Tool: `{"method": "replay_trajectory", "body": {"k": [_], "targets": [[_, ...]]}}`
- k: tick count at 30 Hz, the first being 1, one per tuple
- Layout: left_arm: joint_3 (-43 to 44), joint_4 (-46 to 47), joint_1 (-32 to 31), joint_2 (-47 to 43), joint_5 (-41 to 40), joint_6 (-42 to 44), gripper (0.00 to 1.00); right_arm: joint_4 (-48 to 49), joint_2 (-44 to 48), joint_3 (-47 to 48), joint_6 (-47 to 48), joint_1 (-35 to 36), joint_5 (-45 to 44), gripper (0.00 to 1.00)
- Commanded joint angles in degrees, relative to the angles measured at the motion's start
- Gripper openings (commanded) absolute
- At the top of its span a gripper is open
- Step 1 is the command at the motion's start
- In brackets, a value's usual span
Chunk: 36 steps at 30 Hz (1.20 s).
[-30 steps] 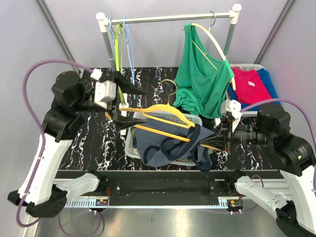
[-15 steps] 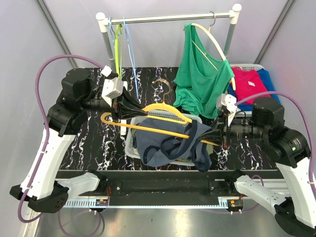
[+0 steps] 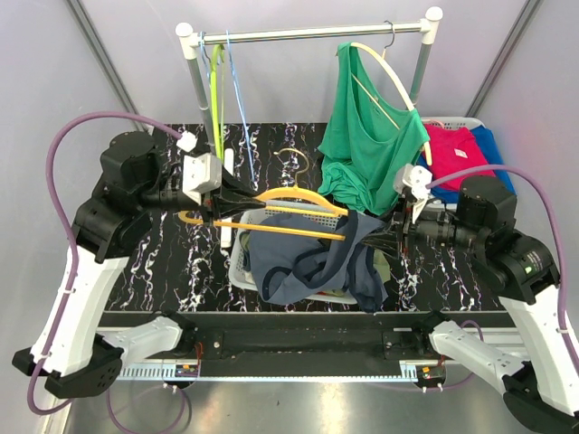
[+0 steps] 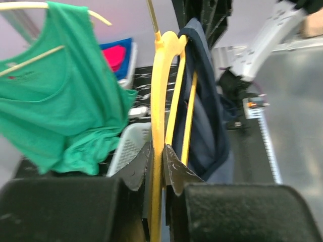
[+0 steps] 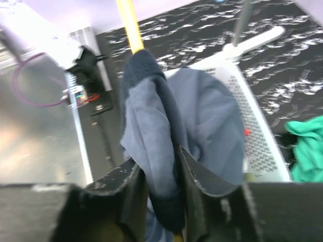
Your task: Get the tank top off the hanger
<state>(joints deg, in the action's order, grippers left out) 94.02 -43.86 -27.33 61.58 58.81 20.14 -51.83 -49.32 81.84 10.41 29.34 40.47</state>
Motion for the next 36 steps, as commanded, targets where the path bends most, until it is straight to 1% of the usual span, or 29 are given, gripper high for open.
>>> {"method": "replay_trajectory", "body": {"k": [1, 2, 3, 4, 5, 7, 8, 11, 13, 14, 15, 16, 18, 20, 23, 25, 29, 31, 33, 34, 36], "targets": [[2.66, 2.11, 0.09, -1.73, -15.64, 8.85, 0.0, 4.64, 2.12, -1.95, -0.4, 0.19, -8.11, 0.39], [2.58, 2.19, 0.09, -2.34, -18.26, 9.91, 0.0, 4.2, 2.64, -2.3, -0.48, 0.28, -9.52, 0.61], [2.4, 2.2, 0.09, -2.69, -19.33, 11.48, 0.0, 3.85, 2.91, -2.65, -0.4, 0.19, -12.05, 0.75], [2.4, 2.28, 0.09, -2.96, -20.39, 12.11, 0.0, 3.58, 3.7, -2.74, -0.48, 0.19, -13.04, 0.97], [2.22, 2.37, 0.09, -3.48, -22.05, 12.64, 0.0, 3.49, 4.14, -3.0, -0.66, 0.19, -15.57, 1.0], [2.05, 2.55, 0.09, -3.92, -23.73, 13.96, 0.0, 3.67, 5.98, -3.79, -1.79, 0.28, -18.92, 1.0], [1.96, 2.63, 0.09, -4.36, -25.13, 14.83, 0.0, 3.58, 6.6, -4.14, -2.06, 0.19, -22.15, 1.0], [0.82, 3.25, 0.0, -5.5, -27.16, 15.8, 0.0, 3.84, 9.41, -5.55, -4.25, 0.19, -25.34, 1.0], [-0.15, 3.6, 0.09, -5.77, -27.17, 15.89, 0.0, 5.59, 11.86, -7.83, -8.1, 0.19, -23.6, 1.0], [-0.41, 3.86, 0.09, -5.95, -26.64, 15.28, 0.0, 9.0, 12.75, -9.14, -9.87, 0.19, -21.24, 1.0], [-0.94, 4.74, 0.09, -5.86, -26.38, 14.84, 0.0, 10.94, 13.37, -12.29, -13.54, 0.28, -20.09, 1.0], [-1.12, 5.35, 0.09, -5.6, -26.03, 14.06, 0.0, 14.71, 13.98, -13.8, -15.06, 0.19, -19.47, 1.0], [-0.86, 6.68, 0.09, -4.81, -24.97, 11.86, 0.0, 18.5, 13.9, -18.11, -19.0, 0.19, -18.24, 1.0], [0.19, 6.85, 0.09, -3.75, -23.22, 10.02, 0.0, 24.3, 12.94, -21.44, -20.87, 0.19, -16.23, 1.0], [0.38, 6.77, 0.09, -3.66, -20.41, 8.34, 0.0, 32.39, 10.39, -23.74, -23.59, 0.19, -13.23, 1.0], [-0.06, 6.59, 0.09, -4.19, -17.78, 7.11, 0.0, 37.82, 7.58, -23.84, -24.65, 0.19, -11.39, 1.0], [-1.9, 6.94, 0.0, -4.72, -15.48, 3.51, 0.01, 45.85, 1.17, -21.56, -26.41, 0.63, -8.83, 1.0], [-3.04, 7.82, 0.09, -5.42, -14.17, 1.67, 0.02, 47.78, -2.35, -20.59, -25.89, 1.68, -11.18, 1.0], [-4.45, 9.14, 0.09, -5.94, -13.46, 0.43, 0.02, 47.7, -5.33, -19.18, -23.88, 4.05, -13.74, 1.0], [-4.46, 9.4, 0.09, -5.95, -12.93, -0.36, 0.02, 47.53, -6.22, -18.22, -23.17, 5.45, -17.23, 1.0], [-4.46, 9.67, 0.09, -5.95, -12.75, -0.8, 0.02, 45.96, -8.94, -17.16, -20.27, 9.58, -21.2, 1.0]]}}
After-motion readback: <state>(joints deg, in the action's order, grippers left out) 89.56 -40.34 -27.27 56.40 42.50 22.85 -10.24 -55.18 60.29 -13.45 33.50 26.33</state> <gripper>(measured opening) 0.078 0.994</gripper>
